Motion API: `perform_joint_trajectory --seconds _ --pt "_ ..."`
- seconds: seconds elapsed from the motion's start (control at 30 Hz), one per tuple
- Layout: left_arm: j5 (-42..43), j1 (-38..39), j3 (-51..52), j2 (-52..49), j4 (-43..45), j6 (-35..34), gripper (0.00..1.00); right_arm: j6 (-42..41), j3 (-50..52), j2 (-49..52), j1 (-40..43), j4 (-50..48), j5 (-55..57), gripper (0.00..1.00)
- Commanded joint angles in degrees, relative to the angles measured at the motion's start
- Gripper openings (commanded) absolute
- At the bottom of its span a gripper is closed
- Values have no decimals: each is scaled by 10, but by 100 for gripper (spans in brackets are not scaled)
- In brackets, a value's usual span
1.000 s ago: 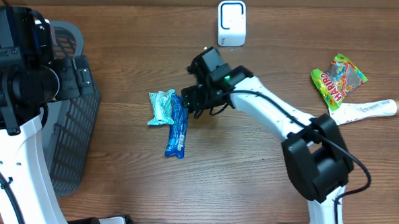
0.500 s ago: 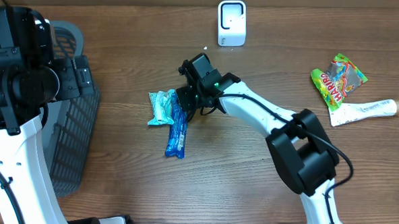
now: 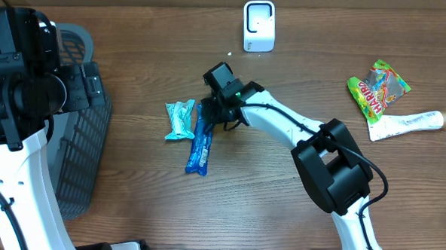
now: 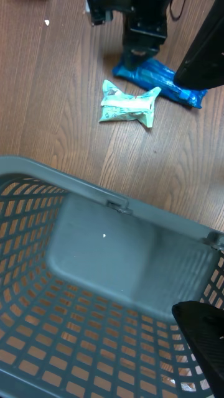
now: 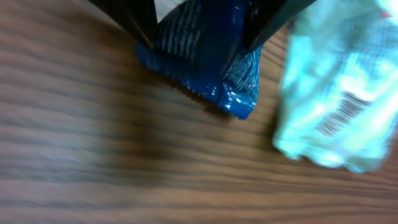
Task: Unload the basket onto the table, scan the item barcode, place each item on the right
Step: 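Move the right gripper to the blue bar and grasp it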
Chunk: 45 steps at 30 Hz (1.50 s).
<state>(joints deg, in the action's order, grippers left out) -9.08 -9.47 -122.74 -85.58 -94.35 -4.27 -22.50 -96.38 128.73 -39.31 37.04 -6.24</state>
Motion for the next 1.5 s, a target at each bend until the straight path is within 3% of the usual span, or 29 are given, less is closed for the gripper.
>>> perform_joint_trajectory --seconds 0.0,0.2,0.27,0.33,0.67,0.83,1.13,1.47 --pt "-3 -2 -10 -2 1 6 100 -33 -28 5 20 79 128 46" --pt "-3 -2 -10 -2 1 6 100 -32 -68 5 49 239 219 53" --pt "-3 -2 -10 -2 1 6 100 17 -72 4 64 280 210 59" --pt "-3 -2 -10 -2 1 6 100 83 -83 4 77 317 179 66" --pt "-3 -2 -10 -2 1 6 100 285 -250 -2 76 445 -88 69" --pt "-3 -2 -10 -2 1 6 100 380 -254 -5 40 485 -176 75" --pt "-3 -2 -10 -2 1 6 100 410 -138 -4 -46 438 -152 73" --pt "-3 -3 -10 -2 1 6 100 404 -46 -4 -45 268 -135 72"
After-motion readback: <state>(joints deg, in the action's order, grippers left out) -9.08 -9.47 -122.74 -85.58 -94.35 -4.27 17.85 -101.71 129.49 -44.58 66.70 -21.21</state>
